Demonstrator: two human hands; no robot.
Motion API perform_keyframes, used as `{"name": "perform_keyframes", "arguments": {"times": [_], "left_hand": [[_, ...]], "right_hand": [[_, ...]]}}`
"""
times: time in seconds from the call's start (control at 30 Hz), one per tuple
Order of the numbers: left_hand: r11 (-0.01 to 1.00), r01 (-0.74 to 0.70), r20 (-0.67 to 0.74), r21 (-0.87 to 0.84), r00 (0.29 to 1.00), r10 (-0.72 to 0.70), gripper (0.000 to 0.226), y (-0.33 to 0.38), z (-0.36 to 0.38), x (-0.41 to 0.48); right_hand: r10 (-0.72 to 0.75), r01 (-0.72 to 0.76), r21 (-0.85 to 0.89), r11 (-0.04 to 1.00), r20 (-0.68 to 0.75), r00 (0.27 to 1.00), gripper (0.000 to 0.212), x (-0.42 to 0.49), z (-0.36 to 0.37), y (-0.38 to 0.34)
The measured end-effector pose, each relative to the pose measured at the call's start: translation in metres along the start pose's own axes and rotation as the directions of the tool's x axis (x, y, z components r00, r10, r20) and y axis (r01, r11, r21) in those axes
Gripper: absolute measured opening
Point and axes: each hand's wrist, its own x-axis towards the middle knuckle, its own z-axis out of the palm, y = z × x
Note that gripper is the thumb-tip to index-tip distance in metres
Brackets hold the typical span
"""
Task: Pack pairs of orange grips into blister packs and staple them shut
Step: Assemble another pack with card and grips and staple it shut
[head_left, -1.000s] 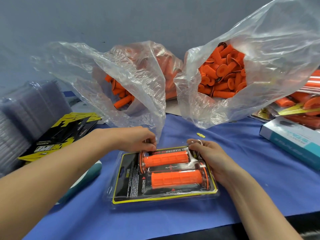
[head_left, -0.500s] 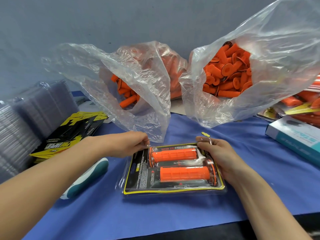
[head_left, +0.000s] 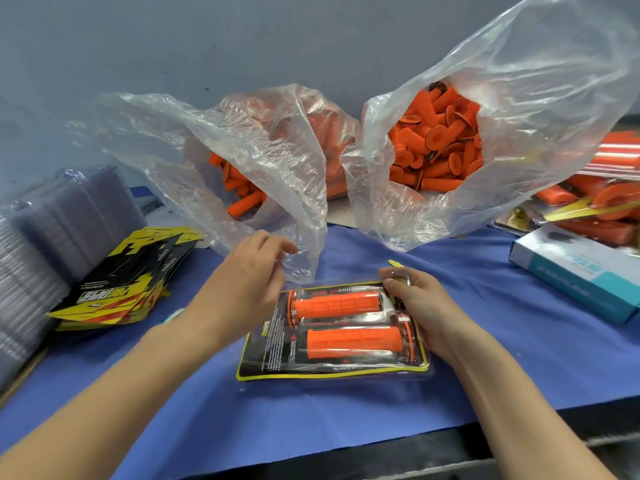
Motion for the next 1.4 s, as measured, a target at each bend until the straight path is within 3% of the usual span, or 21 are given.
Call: {"name": "perform_keyframes", "arguments": {"times": [0.07, 0.2, 0.3, 0.37, 0.47, 0.7, 0.93, 1.0, 1.03, 1.07, 1.1, 1.13, 1.17, 1.2, 1.27, 1.33, 1.4], "left_hand": [[0.992, -0.122, -0.144, -0.037, 0.983, 0.115, 0.016, 0.053, 0.002, -0.025], [0.955, -0.284, -0.006, 0.081, 0.958, 0.285, 0.018, 0.133, 0.037, -0.062], [0.956, -0.243, 0.058, 0.166, 0.970, 0.237, 0.019, 0.148, 0.059, -0.069], [0.962, -0.203, 0.011, 0.182, 0.979, 0.204, 0.011, 0.149, 0.068, -0.071], [0.966, -0.162, -0.057, 0.200, 0.983, 0.177, 0.018, 0.147, 0.075, -0.072], [0.962, -0.133, -0.036, 0.239, 0.989, 0.146, 0.020, 0.099, 0.068, -0.083], [0.965, -0.132, -0.050, 0.225, 0.988, 0.147, 0.016, 0.086, 0.063, -0.083], [0.969, -0.126, -0.057, 0.213, 0.988, 0.141, 0.016, 0.086, 0.062, -0.081], [0.970, -0.120, -0.064, 0.211, 0.989, 0.137, 0.016, 0.086, 0.061, -0.080], [0.970, -0.118, -0.071, 0.211, 0.988, 0.135, 0.015, 0.087, 0.061, -0.079], [0.971, -0.115, -0.080, 0.208, 0.988, 0.134, 0.014, 0.087, 0.060, -0.077], [0.972, -0.115, -0.086, 0.203, 0.987, 0.134, 0.013, 0.088, 0.061, -0.075], [0.974, -0.113, -0.092, 0.197, 0.987, 0.133, 0.011, 0.089, 0.061, -0.072], [0.975, -0.110, -0.097, 0.193, 0.987, 0.131, 0.010, 0.089, 0.061, -0.070], [0.975, -0.114, -0.086, 0.189, 0.988, 0.132, 0.009, 0.088, 0.061, -0.069], [0.975, -0.127, -0.062, 0.181, 0.988, 0.140, 0.007, 0.087, 0.061, -0.071], [0.974, -0.143, -0.051, 0.177, 0.987, 0.154, 0.002, 0.087, 0.062, -0.073]], "right_hand": [[-0.007, 0.006, -0.023, 1.000, -0.010, 1.000, 0.016, -0.001, 0.000, 0.000], [-0.038, 0.034, -0.068, 0.997, -0.047, 0.998, 0.020, -0.003, 0.002, 0.000], [-0.020, 0.016, -0.065, 0.998, -0.053, 0.998, 0.017, -0.006, -0.001, -0.001], [-0.015, 0.011, -0.065, 0.998, -0.052, 0.999, 0.016, -0.007, -0.002, -0.001], [-0.031, 0.026, -0.093, 0.995, -0.054, 0.998, 0.016, -0.007, -0.003, -0.002], [-0.062, 0.050, -0.140, 0.989, -0.085, 0.994, 0.016, -0.002, -0.009, -0.002], [-0.081, 0.077, -0.184, 0.980, -0.014, 0.997, 0.025, 0.004, -0.010, 0.000], [-0.145, 0.104, -0.292, 0.951, -0.120, 0.982, 0.033, -0.005, -0.010, -0.005], [-0.280, 0.176, -0.422, 0.889, -0.200, 0.939, 0.038, -0.013, -0.011, -0.008], [-0.479, 0.289, -0.556, 0.779, -0.230, 0.847, 0.036, -0.026, -0.012, -0.008], [-0.679, 0.421, -0.671, 0.610, -0.170, 0.714, 0.029, -0.042, -0.011, -0.008], [-0.806, 0.524, -0.750, 0.404, -0.022, 0.591, 0.021, -0.060, -0.011, -0.004], [-0.834, 0.580, -0.787, 0.213, 0.163, 0.527, 0.015, -0.075, -0.008, 0.002], [-0.795, 0.619, -0.783, 0.058, 0.339, 0.503, 0.012, -0.088, -0.006, 0.009], [-0.662, 0.614, -0.781, -0.111, 0.519, 0.541, 0.016, -0.099, -0.006, 0.024], [-0.598, 0.556, -0.810, -0.186, 0.542, 0.590, 0.023, -0.100, -0.009, 0.032], [-0.611, 0.514, -0.816, -0.265, 0.555, 0.565, 0.015, -0.099, -0.013, 0.035]]}}
